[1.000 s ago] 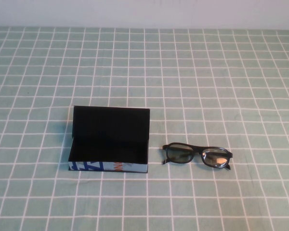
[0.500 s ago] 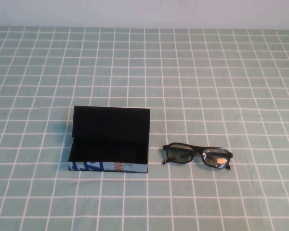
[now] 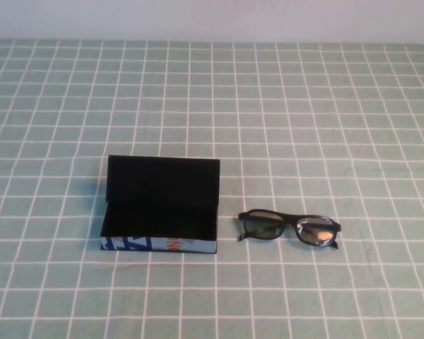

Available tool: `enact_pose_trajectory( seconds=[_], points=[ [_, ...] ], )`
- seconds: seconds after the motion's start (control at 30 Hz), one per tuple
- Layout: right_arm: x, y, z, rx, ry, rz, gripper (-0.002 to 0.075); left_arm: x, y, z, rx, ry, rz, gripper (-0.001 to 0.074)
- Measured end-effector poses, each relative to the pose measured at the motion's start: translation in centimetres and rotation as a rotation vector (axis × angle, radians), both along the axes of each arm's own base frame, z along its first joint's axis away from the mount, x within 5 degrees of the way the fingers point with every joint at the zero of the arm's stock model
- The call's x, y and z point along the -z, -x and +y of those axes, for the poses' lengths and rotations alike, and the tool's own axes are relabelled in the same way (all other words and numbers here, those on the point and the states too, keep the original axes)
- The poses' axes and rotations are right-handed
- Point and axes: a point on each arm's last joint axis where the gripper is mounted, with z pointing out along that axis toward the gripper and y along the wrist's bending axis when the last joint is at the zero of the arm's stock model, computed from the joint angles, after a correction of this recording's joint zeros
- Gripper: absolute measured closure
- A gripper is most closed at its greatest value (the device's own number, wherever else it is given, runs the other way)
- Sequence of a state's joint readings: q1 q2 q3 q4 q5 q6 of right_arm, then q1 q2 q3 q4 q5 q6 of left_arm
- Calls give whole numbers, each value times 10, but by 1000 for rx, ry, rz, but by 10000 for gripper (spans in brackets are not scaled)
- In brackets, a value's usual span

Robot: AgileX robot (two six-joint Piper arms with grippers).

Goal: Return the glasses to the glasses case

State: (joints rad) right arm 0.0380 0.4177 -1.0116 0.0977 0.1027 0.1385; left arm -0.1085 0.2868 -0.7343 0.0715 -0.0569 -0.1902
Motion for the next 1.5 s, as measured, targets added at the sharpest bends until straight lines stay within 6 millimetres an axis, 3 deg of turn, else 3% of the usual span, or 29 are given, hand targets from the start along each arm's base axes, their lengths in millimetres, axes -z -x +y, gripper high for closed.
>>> enact_pose_trajectory(
  seconds=[0.13,0.33,0.5,0.57,0.7,0.93,1.13,1.3,1.5],
  points=[
    [4,-58,7,-57,13,327,739,-9,-30,-2,-15,-19,256,734],
    [53,-139,15,-93,136,806,739,7,-66,-5,-22,-38,491,734],
    [89,-182,22,-156,175,1057,739,28,-87,-7,-27,-52,712,733],
    [101,-196,29,-191,249,1115,739,38,-95,-7,-32,-62,819,734],
    [127,-217,55,-311,559,1166,739,60,-115,-9,-41,-83,1029,733],
    [163,-245,96,-514,949,1217,739,88,-148,-15,-14,-134,1240,733],
    [177,-276,122,-665,1201,1307,739,98,-161,-30,148,-210,1279,734],
    [185,-300,139,-822,1372,1283,739,103,-169,-41,275,-223,1276,734],
    [221,-319,153,-983,1405,1308,725,102,-171,-48,357,-203,1251,734]
  ],
)
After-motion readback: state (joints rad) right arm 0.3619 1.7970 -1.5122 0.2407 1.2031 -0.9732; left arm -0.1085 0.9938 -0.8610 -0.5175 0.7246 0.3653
